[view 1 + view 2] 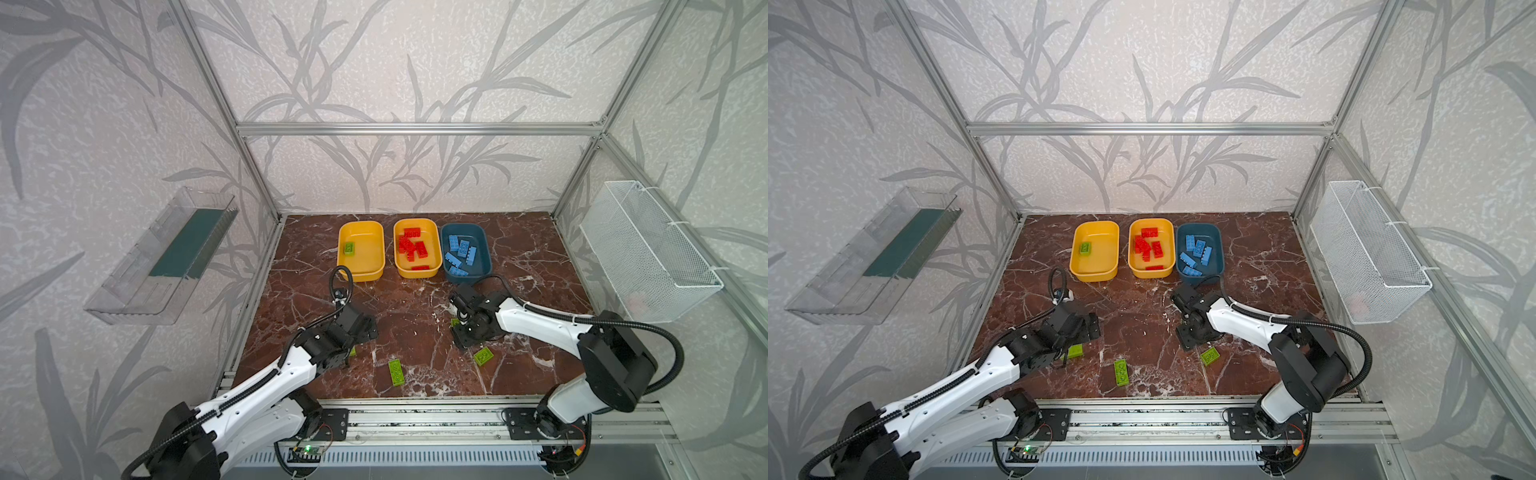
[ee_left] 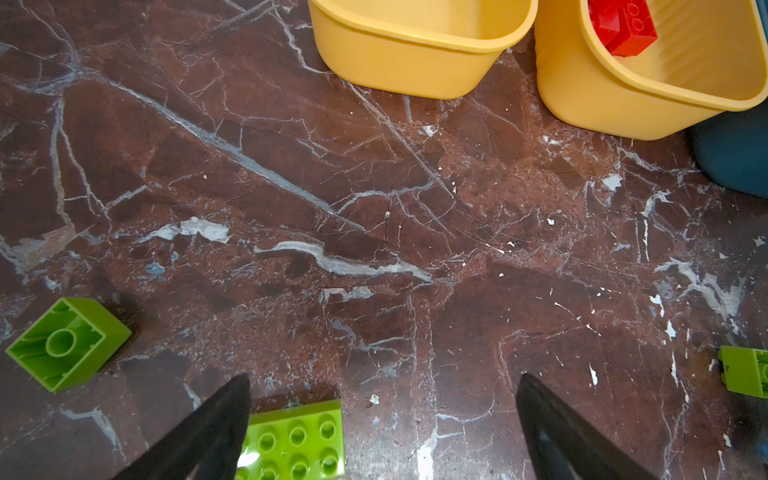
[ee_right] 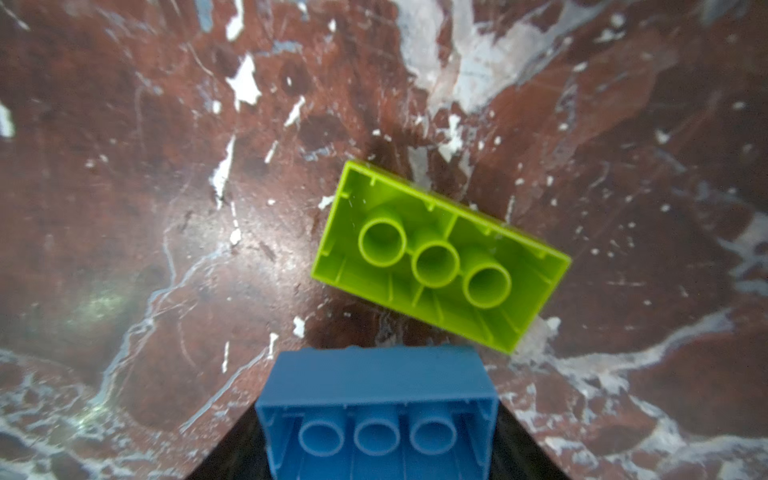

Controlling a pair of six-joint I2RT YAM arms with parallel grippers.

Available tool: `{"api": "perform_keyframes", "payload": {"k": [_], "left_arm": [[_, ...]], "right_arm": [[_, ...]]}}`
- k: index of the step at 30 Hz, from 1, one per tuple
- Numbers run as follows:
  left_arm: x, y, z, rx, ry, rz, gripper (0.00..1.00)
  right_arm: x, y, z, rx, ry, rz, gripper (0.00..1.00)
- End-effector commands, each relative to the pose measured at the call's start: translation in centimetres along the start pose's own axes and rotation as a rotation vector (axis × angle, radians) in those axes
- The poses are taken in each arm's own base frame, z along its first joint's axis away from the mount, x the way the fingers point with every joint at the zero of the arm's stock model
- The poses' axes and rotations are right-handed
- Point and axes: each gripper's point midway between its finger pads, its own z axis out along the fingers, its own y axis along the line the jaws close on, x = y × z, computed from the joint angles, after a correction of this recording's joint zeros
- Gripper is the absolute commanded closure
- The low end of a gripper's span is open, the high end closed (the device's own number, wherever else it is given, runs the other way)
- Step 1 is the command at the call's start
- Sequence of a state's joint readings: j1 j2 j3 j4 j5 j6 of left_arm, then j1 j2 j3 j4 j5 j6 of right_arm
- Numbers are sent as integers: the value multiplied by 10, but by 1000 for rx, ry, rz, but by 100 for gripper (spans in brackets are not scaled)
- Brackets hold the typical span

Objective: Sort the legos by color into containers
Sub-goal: 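Carry the blue brick into the teal bin and release it with the right gripper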

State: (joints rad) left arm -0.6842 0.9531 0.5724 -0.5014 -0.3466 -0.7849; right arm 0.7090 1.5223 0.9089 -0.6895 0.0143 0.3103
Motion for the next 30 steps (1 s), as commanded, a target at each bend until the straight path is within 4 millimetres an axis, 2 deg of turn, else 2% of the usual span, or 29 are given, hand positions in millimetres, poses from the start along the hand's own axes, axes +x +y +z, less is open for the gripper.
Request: {"api": "perform_keyframes", "payload": {"k": [1,4,6,12,15,19,26,28,30], "left_arm": [[-14,-4,-5,-2,-28,-5,1],[-18,-12,-3,17,-25,0,1],[-19,-17,-1,22,-18,7,1],[-26,-30,7,13,6,36,1],[-32,-34,8,8,8,47,1],[-38,-40,12,10,16,43,1],[-39,-36,20,-22,47,14,1],[-36,-30,19,-46,63,0,1],[-32,-23,17,-66,81,-9,1]], "right_arm": [[-20,-4,-43,29,-97,40,50],[-51,-19,-70,108,-212,45,50],[-72,-31,-80,119,-258,87,50],[-146,-72,-88,143,-369,194,49],[-178,-90,-80,150,-384,235,49],[-212,-109,-56,153,-360,273,47],[-249,-138,-22,144,-334,322,42],[-256,-141,-18,114,-318,327,36],[-259,-140,-20,81,-294,328,18]]}}
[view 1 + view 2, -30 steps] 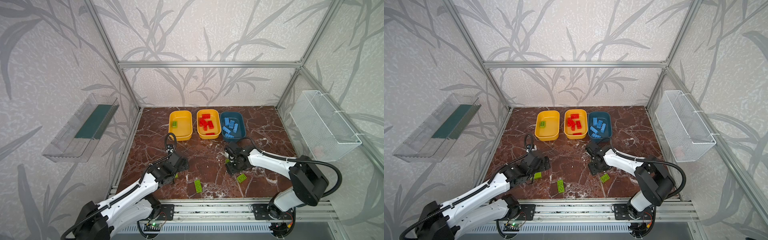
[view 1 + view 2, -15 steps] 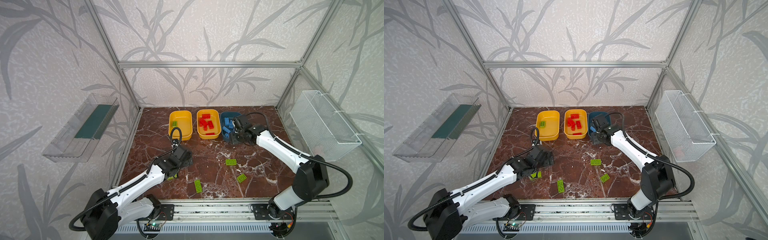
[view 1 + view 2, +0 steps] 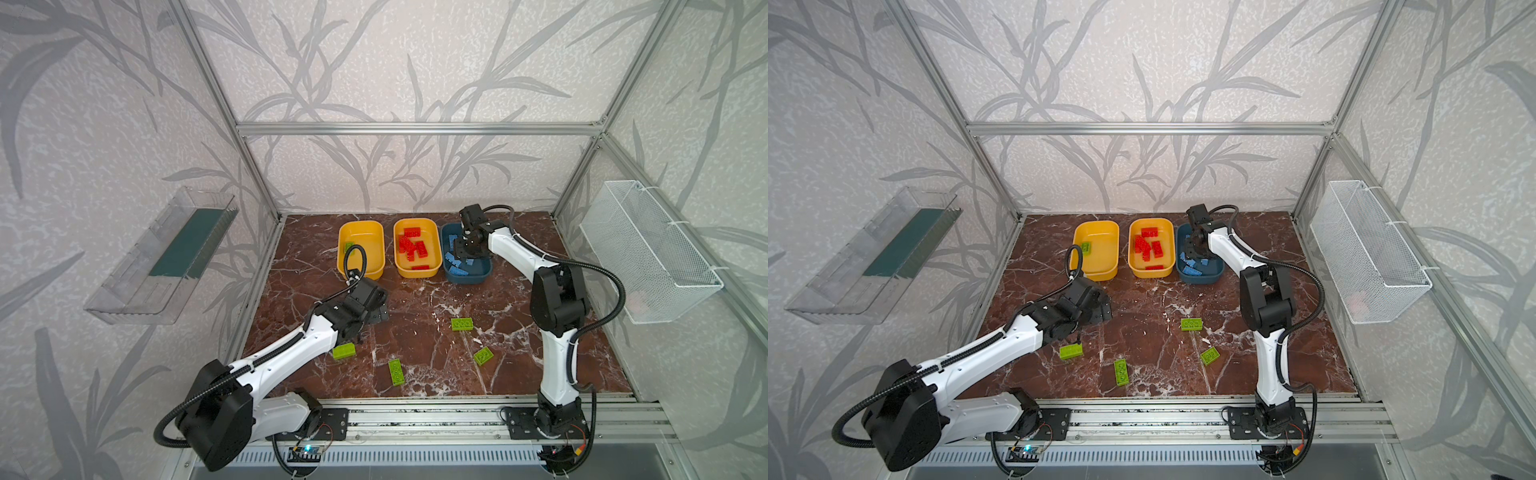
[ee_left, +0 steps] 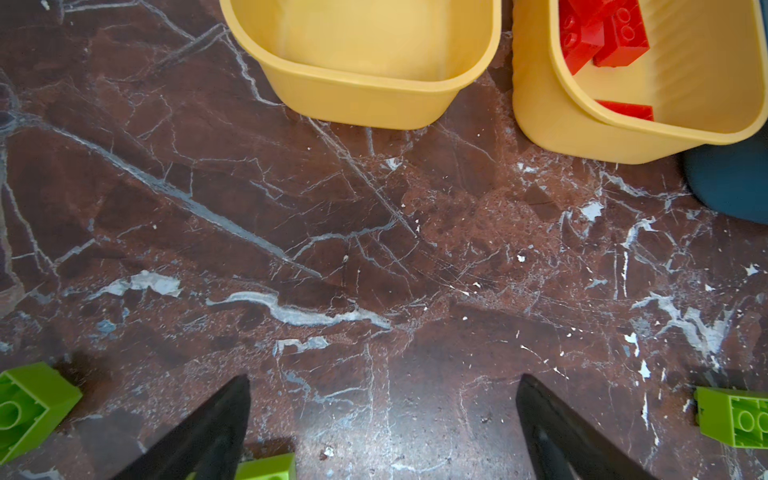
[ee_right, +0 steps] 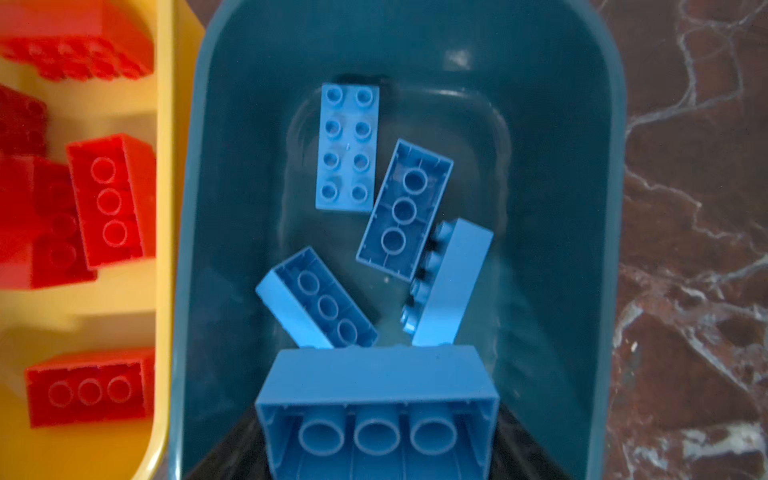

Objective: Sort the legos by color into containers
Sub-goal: 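Carry the blue brick into the teal bin and release it with the right gripper, then grasp a lime-green brick with the left gripper while the right returns to the bricks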

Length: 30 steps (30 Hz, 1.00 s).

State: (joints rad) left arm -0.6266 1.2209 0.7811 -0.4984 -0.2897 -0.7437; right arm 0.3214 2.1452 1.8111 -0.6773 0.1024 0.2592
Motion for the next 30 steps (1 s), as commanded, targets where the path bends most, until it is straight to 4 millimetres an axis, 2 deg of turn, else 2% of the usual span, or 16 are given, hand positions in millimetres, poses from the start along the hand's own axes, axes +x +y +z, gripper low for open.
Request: {"api": "perform_keyframes", "payload": {"k": [1,3,5,8,11,16,18,24,30], "left_arm": [[2,11,-6,-47,22,-33,1],[8,21,-8,-75,36,-50,1],[15,31,-12,-102,47,-73,1],[29,48,-20,-136,68,-112,1],[45,68,-29,-168,88,-156,1],[72,95,-38,-173,99,-211,1],[84,103,-40,-170,112,-242,1],[108,105,-35,-91,137,-326,1],[105,96,-33,-45,129,-324,1]], "right_arm": [[-8,2,-12,-41,34,9,11],[-10,7,-22,-57,15,15,0],[-9,16,-36,-88,-15,1,1],[2,28,-57,-109,-29,-30,1],[22,43,-80,-134,-31,-79,1],[70,67,-111,-190,-25,-158,1],[87,70,-123,-202,-24,-185,1],[135,72,-139,-251,-5,-203,1],[174,76,-153,-312,15,-228,1]]}}
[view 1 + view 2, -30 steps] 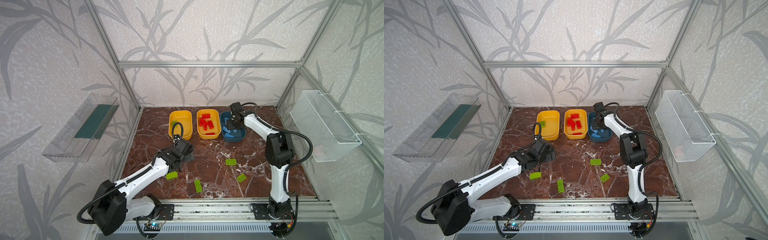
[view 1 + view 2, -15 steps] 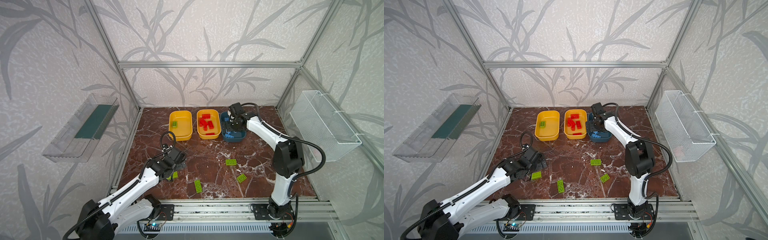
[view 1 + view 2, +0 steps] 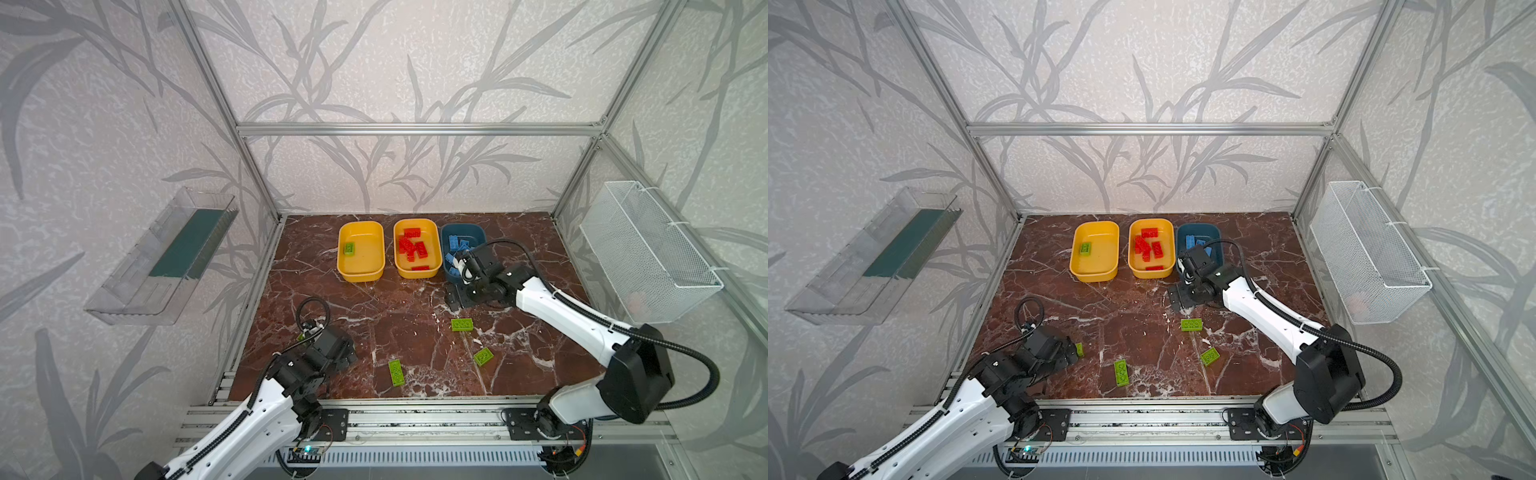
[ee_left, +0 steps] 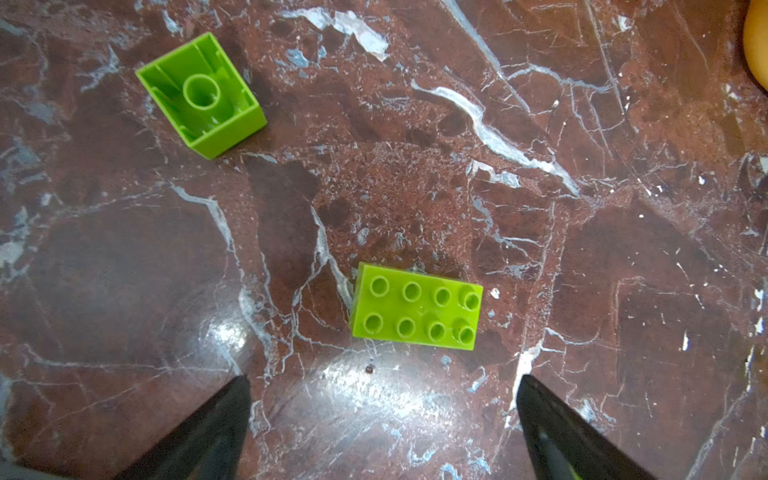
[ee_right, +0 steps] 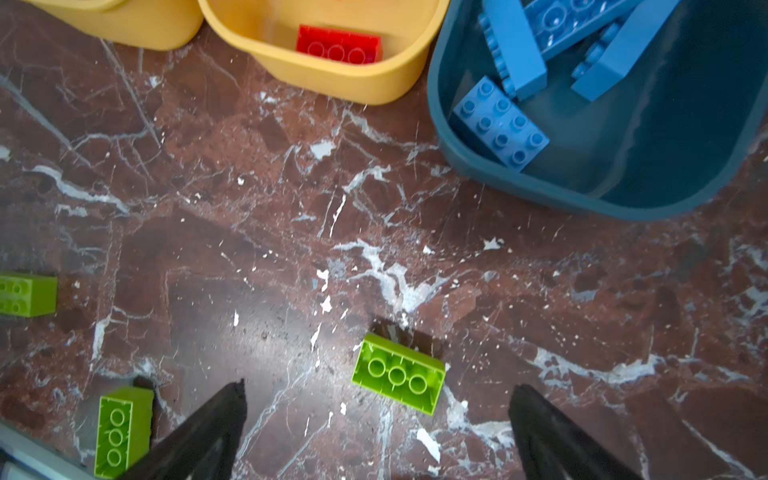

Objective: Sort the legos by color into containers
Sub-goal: 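Grasp a lime-green brick with the left gripper while the right returns to the bricks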

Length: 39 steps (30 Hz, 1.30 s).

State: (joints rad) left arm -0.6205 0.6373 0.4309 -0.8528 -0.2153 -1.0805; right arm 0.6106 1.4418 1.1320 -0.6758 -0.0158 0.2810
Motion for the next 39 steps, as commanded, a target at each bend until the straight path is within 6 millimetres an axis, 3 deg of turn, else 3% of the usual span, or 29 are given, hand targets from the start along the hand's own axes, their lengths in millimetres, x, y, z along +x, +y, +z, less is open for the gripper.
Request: {"api": "perform_keyframes", "payload": {"k": [1,9,15,23,39], "left_arm": [[-2,-5,1,-1,6,-5,1],[-6,-17,22,-145,65,113,1],[-12,-29,34,-152,77,161,1],[-8,-22,54,-150,161,150,1],[3,-20,68,-147,228,165,29]], "right_arm": [[12,17,-10,-71,-20,1,1],[44,22,-13,-98,-5,15,1],[49,13,-25,-74,-46,20,1],[51,3,-36,-38,-82,25,1],[48,3,-39,-27,-76,33,1]]}}
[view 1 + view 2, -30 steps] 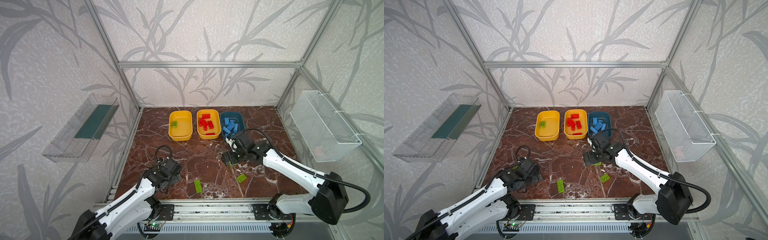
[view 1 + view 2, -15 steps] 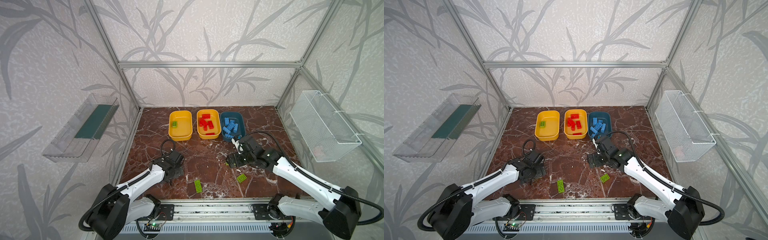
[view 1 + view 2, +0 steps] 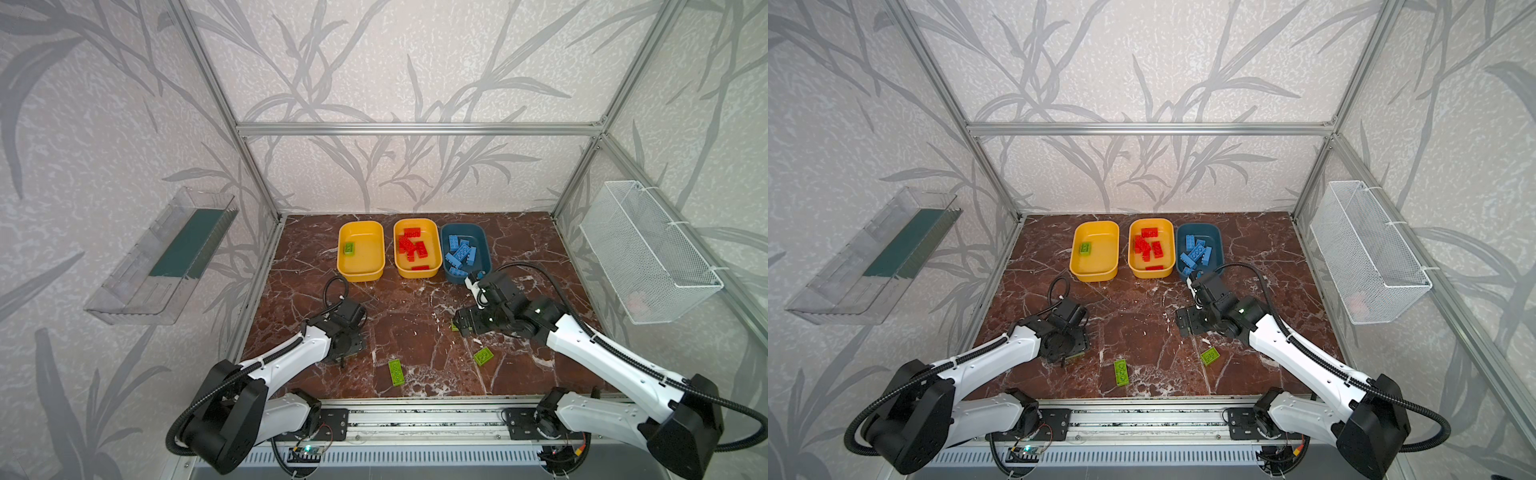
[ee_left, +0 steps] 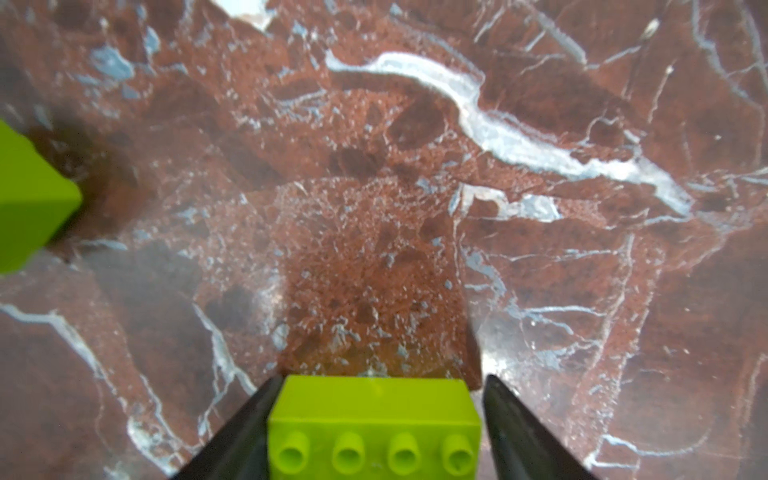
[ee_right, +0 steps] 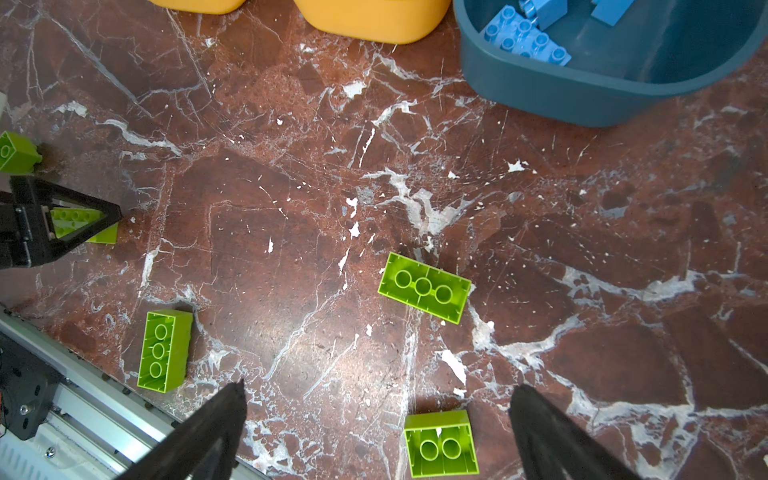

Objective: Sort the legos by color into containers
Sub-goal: 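Grasp a lime-green brick with the left gripper while the right returns to the bricks, then carry the lime-green brick into the nearer yellow bin and open the left gripper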

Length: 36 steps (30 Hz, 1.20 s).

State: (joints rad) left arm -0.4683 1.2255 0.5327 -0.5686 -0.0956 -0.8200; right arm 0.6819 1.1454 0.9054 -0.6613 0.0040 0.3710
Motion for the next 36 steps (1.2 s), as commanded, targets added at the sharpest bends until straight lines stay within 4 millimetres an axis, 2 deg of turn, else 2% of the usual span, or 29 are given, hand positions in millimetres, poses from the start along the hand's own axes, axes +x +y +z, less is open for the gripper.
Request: {"api": "perform_keyframes", "payload": {"k": [1,9,15,21,30,36], "left_arm": [[7,0,7,0,40,6,32],[5,-10,3,13,78,24,43],[-16,-25,-11,39,39,37,48],[-58,-50,-26,48,-11,65,48],[-145,-96,-40,78,-77,71,48],[-206,-112,-34,73,-99,23,48]], "right_arm": [[-3,-2,-5,18,-2,4,1],[-5,-3,-8,29,-4,6,1],[-7,-2,-12,26,-18,8,1],[-8,-5,-16,34,-37,1,1],[-9,-8,-30,27,-103,-20,1],[-11,-8,-31,23,-112,-25,1]]}}
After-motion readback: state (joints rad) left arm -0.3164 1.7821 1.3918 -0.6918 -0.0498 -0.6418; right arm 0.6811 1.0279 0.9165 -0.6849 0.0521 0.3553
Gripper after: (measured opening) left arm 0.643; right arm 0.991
